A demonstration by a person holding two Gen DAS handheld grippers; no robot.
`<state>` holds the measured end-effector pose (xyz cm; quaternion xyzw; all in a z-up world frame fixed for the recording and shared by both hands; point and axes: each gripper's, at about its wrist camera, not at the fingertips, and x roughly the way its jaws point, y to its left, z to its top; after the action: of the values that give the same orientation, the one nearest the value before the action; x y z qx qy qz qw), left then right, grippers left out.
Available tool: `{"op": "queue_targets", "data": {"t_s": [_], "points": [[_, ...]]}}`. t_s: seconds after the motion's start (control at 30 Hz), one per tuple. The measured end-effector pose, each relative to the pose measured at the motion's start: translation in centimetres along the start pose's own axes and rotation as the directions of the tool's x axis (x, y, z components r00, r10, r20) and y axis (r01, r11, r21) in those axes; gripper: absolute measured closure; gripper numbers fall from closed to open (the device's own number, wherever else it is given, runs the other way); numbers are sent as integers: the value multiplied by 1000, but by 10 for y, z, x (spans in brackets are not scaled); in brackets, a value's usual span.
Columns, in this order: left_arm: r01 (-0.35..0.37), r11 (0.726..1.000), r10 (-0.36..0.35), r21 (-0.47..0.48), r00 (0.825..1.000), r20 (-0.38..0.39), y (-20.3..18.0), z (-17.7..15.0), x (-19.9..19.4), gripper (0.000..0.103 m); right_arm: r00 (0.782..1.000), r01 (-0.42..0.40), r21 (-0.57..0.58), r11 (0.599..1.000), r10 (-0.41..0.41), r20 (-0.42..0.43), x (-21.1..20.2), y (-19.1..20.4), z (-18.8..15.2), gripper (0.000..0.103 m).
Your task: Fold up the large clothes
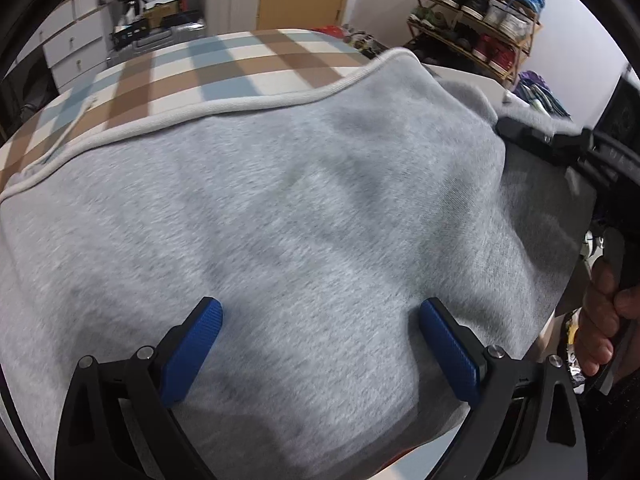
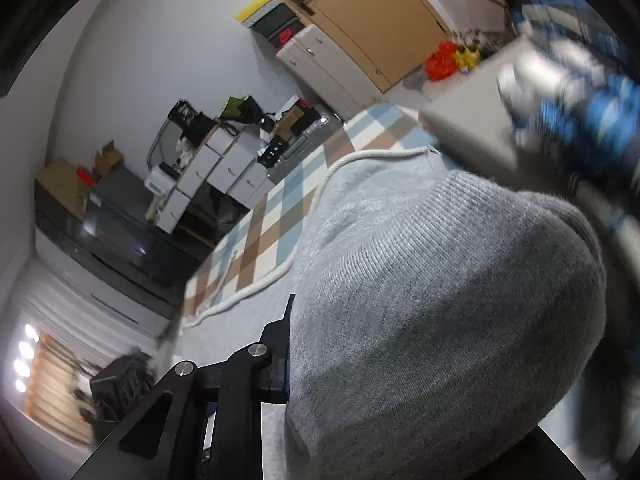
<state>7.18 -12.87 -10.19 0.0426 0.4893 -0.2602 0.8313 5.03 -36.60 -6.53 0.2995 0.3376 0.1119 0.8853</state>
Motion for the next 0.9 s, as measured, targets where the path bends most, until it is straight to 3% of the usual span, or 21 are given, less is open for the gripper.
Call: {"op": "queue_targets", "data": {"t_s": [0.17, 0.27, 0.4, 0.47, 0.57, 0.63, 0.7, 0.73, 0.83, 0.9], "points": [[130, 991, -130, 32, 991, 5, -30, 18, 16, 7, 992, 126, -199, 972, -125, 18, -25, 32, 19, 81], [175, 985, -175, -4, 984, 9, -27, 26, 6, 8, 985, 173, -283, 944, -170, 33, -35, 54, 31, 81], [82, 996, -86, 45, 992, 88, -4, 18, -42, 8, 982, 187, -392, 901, -179, 59, -40, 96, 30, 82], [14, 999, -19, 40, 993, 113, 26, 5, -64, 8, 982, 188, -449, 874, -175, 70, -39, 123, 20, 82], [6, 998, -2, -68, 999, 55, 83, -11, -65, 8, 976, 216, -562, 798, -190, 106, -33, 163, -4, 82], [41, 991, -40, -124, 999, 11, 112, -23, -58, 8, 973, 228, -632, 740, -190, 129, -27, 190, -26, 82], [106, 984, -108, -142, 994, -3, 133, -32, -61, 22, 973, 227, -692, 685, -186, 135, -19, 217, -52, 82], [122, 980, -122, -158, 992, 8, 143, -36, -70, 26, 973, 225, -715, 662, -185, 135, -14, 225, -63, 82], [143, 967, -120, -213, 986, 119, 168, -45, -113, 27, 973, 219, -811, 542, -185, 139, 11, 256, -115, 82], [159, 963, -123, -219, 978, 171, 179, -49, -135, 26, 972, 204, -843, 497, -203, 115, 29, 264, -142, 81]]}}
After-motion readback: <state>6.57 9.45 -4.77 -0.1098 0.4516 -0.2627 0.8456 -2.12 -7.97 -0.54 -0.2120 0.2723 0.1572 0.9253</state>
